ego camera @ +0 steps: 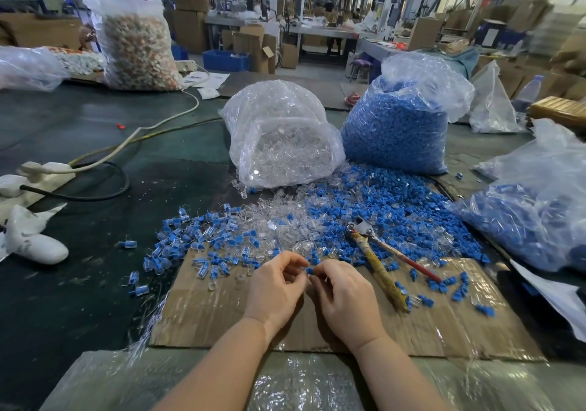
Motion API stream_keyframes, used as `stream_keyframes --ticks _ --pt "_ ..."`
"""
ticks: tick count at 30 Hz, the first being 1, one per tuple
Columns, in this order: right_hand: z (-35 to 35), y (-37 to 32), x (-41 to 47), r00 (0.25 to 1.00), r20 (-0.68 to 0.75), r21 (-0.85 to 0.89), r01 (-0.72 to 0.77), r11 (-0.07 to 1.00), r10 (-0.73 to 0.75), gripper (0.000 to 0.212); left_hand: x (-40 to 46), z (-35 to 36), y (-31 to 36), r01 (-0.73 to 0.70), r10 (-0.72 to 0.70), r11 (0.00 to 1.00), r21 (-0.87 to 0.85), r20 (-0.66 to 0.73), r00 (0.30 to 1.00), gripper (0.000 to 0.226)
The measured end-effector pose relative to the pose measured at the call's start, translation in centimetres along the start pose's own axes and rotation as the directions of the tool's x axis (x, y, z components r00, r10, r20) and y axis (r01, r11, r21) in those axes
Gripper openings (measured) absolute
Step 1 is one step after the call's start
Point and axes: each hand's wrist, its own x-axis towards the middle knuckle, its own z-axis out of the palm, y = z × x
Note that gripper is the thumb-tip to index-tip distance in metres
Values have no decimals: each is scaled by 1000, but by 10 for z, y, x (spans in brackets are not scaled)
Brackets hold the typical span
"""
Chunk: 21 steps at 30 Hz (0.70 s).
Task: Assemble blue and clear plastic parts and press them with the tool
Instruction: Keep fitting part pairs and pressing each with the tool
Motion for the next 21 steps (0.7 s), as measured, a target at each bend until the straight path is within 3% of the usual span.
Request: stream_keyframes --ticks 7,10,15,21 --pt "-2 -3 1 1000 22 9 -2 1000 1 7 -1 -1 1 14 -14 1000 -26 7 1000 20" --pt "-2 1 2 993 29 112 -118 987 116 5 -3 -2 3 26 -25 997 -67 17 1000 20" --pt "0 5 6 976 161 154 -171 973 146 16 -4 -3 5 18 -16 995 -102 24 1000 18" --pt "-2 8 8 946 245 234 -269 935 211 10 -4 -3 8 20 -12 993 -115 72 997 16"
